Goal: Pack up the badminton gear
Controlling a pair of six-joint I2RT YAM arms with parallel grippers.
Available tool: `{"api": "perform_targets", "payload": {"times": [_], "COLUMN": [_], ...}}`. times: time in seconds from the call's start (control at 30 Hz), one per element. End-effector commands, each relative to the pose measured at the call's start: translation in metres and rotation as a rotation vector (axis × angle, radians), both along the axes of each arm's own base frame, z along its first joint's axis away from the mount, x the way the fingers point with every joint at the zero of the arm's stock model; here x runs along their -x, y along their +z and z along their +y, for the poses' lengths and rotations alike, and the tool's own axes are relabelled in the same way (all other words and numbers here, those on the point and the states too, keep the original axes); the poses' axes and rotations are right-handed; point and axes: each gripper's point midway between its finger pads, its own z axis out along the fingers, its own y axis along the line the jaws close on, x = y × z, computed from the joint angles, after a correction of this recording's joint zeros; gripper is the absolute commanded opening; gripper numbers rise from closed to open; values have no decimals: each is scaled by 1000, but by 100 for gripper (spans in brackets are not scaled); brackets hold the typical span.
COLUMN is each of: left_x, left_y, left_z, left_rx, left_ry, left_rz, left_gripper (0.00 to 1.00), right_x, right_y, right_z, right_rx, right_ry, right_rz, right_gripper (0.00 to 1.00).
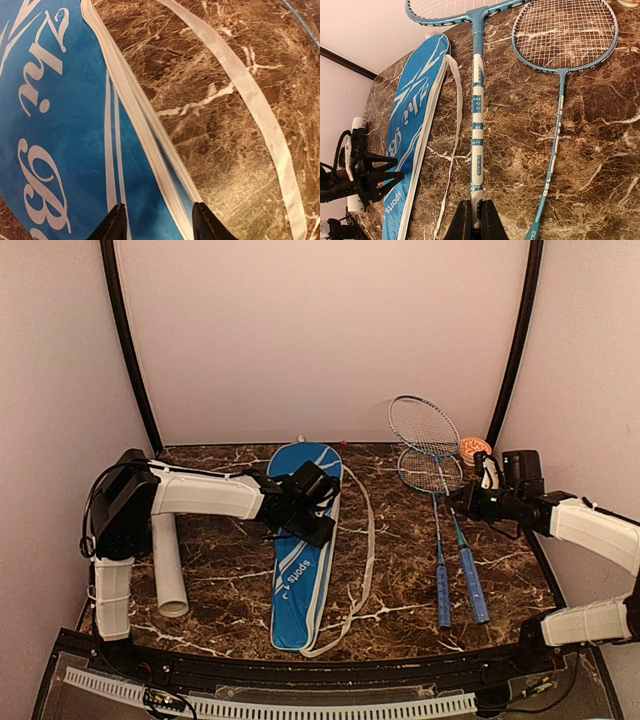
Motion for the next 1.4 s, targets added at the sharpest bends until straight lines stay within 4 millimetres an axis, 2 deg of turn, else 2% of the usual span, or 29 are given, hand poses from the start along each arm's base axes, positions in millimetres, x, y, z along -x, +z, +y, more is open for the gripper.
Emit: {"api": "perform_targets", "payload": {"times": [0.0,0.3,0.4,0.63,0.8,1.23,1.37], "left_x": [-2,-2,0,1,1,4,5], "left_y": [-21,-45,-41,-16,-12,-49,-53], "left_z": [14,12,12,-1,-4,1,3], "left_rx": [-104,-163,-196,-203,-199,-234,-215], "left_ry": [43,21,20,15,14,12,30], "left_rz": [24,52,32,-22,-31,35,76], "left_gripper": [47,43,43,41,38,29,8], "right_x": [-2,-3,-3,-2,0,0,1], "right_y": [14,5,3,0,-3,-1,-1], "right_z": [5,8,8,11,12,12,14], "right_rx": [-21,-17,-13,-11,-9,-8,-16], "right_ry": [13,26,29,42,50,51,59], "right_rz": [-59,-48,-43,-42,-39,-46,-45], "right_gripper": [0,0,0,0,0,0,0]}}
